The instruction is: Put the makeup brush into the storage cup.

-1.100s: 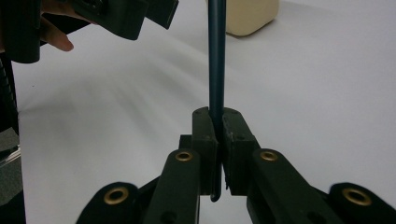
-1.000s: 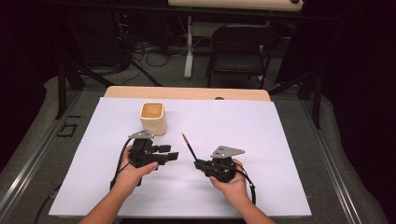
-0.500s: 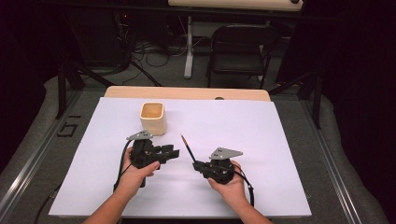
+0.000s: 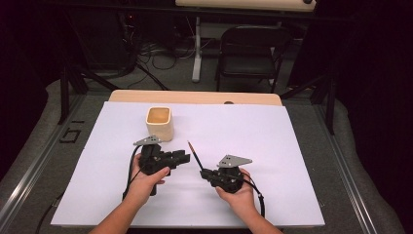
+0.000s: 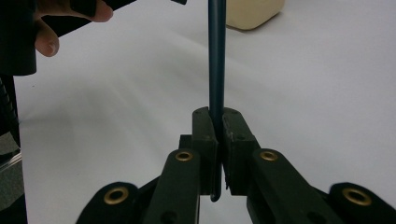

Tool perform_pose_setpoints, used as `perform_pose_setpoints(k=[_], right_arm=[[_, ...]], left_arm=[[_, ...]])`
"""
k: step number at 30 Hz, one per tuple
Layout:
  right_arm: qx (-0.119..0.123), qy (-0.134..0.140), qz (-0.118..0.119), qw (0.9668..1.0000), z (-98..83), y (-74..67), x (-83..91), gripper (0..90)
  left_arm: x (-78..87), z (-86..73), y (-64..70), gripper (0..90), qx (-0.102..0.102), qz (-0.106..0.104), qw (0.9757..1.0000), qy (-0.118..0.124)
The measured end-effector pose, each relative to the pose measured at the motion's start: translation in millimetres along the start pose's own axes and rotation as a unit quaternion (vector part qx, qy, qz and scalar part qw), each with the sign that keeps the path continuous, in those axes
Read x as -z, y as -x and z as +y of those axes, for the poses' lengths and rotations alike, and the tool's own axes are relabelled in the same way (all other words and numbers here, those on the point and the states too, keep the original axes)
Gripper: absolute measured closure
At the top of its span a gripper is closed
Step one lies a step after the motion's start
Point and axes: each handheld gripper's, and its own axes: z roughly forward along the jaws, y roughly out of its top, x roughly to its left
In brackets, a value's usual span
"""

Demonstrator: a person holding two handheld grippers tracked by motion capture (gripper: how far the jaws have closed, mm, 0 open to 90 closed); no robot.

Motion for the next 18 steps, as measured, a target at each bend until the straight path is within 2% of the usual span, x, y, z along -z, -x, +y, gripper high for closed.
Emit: perform_pose_setpoints(k=[8,10,18], right_arm=[[0.001,-0.003,0.002,1.0,-0.8,-2.0,-1.5,85.6],[0.004,-0.004,0.003,1.0,-1.1,-2.4,-2.2,85.5],[0.003,-0.005,0.009,0.9999,-3.0,-6.4,-5.0,85.6]], left_arm=[[-3.4,-0.1,0.9,64.0,0.007,-0.003,0.9999,0.007],[-4.3,0.2,0.4,64.2,0.014,-0.009,0.9998,0.01],[-6.2,1.1,0.5,65.4,0.021,-0.009,0.9996,0.016]])
